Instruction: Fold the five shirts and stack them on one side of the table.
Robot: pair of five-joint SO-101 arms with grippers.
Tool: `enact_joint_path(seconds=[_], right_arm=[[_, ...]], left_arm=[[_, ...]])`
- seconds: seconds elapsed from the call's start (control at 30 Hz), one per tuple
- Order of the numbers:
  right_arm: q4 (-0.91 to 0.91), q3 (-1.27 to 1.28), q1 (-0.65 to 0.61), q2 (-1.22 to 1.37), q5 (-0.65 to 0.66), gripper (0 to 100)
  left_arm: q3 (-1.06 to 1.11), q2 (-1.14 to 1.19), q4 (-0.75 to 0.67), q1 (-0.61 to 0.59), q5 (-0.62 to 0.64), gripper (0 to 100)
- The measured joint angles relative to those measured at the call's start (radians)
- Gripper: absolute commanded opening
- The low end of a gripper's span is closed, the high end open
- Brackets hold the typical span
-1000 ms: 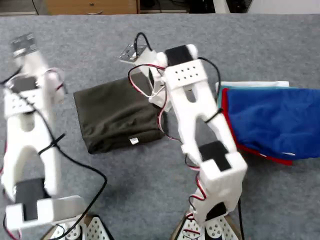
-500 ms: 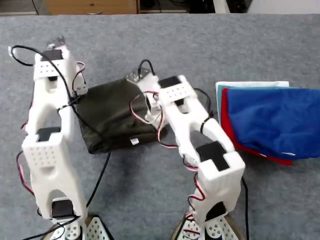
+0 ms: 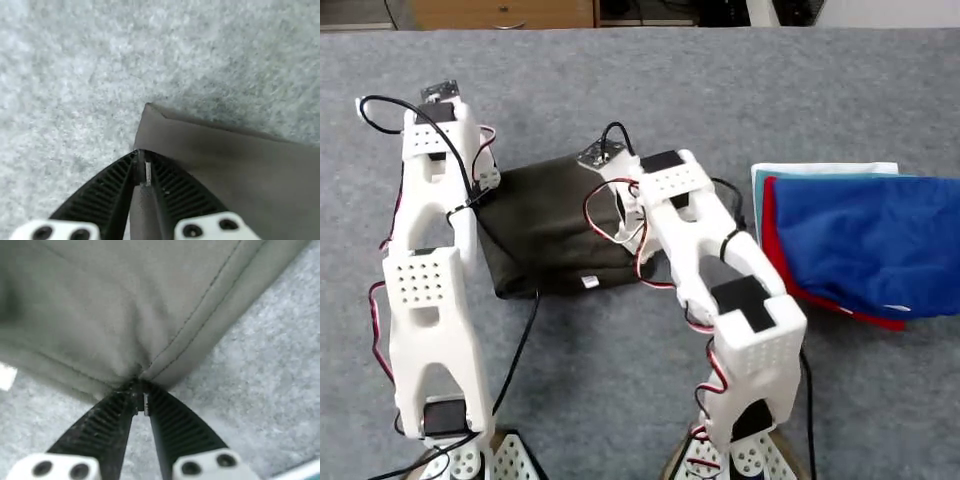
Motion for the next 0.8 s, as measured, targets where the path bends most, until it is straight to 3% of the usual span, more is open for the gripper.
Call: enact_joint_path(seconds=[0.23, 0.37, 0.63, 0.8], right_arm=[[0.054, -0.209, 0.046, -0.152, 0.009, 0.4], [0.054, -0.405, 0.051, -0.069, 0.009, 0.4], [0.18, -0.979, 0.035, 0.396, 0.011, 0.5], [0.293, -1.395, 0.031, 0.683, 0.011, 0.5]], left_arm=[[-0.318, 0.005, 0.199, 0.0, -0.028, 2], [-0.299, -0.041, 0.216, -0.005, -0.061, 2], [0.287, -0.494, 0.192, 0.063, -0.083, 2], [0.749, -0.792, -0.025, 0.095, -0.084, 2]])
